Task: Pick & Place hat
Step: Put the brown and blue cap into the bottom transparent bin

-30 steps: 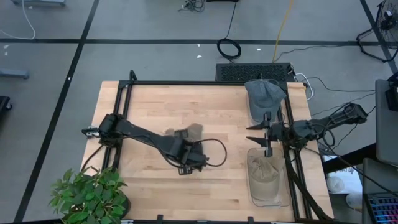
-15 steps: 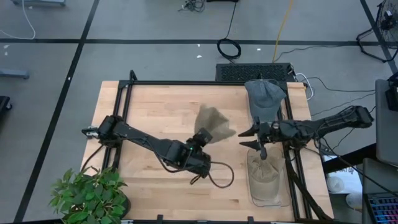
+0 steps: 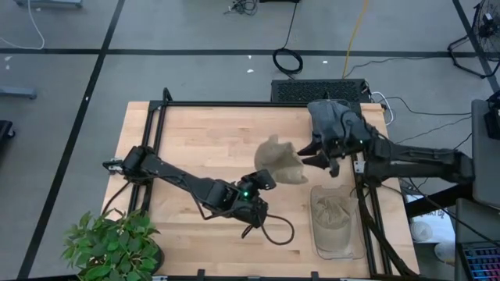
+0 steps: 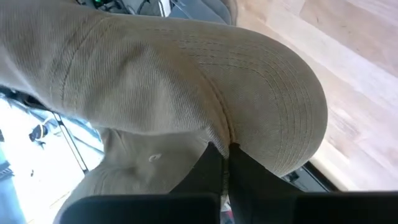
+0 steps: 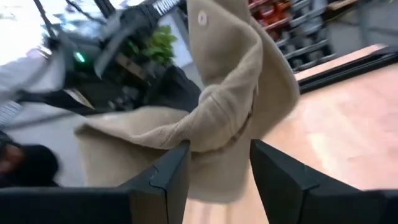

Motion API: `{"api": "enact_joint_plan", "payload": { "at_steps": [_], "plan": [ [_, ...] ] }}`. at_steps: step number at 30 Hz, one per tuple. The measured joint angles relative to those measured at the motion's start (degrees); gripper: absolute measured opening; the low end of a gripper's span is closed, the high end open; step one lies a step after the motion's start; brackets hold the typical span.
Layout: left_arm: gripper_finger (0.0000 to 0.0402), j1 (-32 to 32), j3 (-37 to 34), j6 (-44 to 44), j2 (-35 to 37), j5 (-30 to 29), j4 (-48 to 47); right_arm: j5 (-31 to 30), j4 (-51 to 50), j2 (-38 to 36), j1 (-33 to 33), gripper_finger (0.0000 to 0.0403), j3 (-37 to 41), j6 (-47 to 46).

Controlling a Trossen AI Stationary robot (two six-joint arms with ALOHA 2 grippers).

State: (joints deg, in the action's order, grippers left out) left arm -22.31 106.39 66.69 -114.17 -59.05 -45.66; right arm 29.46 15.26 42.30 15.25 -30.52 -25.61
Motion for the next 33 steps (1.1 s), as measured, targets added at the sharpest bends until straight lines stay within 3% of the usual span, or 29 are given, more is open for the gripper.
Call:
{"api": "enact_joint_plan", "payload": {
  "at_steps": [6,13,16,33],
  "plan": [
    [0.0006,-0.71,0.00,2.18,0.00,-0.07,2.64,11.29,9.19,5.86,6.41,0.0153,-0.68,-9.41],
    [0.0006,-1.42,0.00,1.11,0.00,-0.55,2.26,19.98,27.59,10.64,7.18,0.0177,-0.71,-17.26],
    [0.0005,-1.46,0.00,0.61,0.00,-0.55,2.25,20.15,29.98,11.06,7.18,0.0188,-0.72,-18.72],
    [0.0009,-1.57,-0.02,1.82,0.00,-2.46,2.22,18.88,21.63,13.76,9.18,0.0195,-0.71,-15.69]
  ]
}}
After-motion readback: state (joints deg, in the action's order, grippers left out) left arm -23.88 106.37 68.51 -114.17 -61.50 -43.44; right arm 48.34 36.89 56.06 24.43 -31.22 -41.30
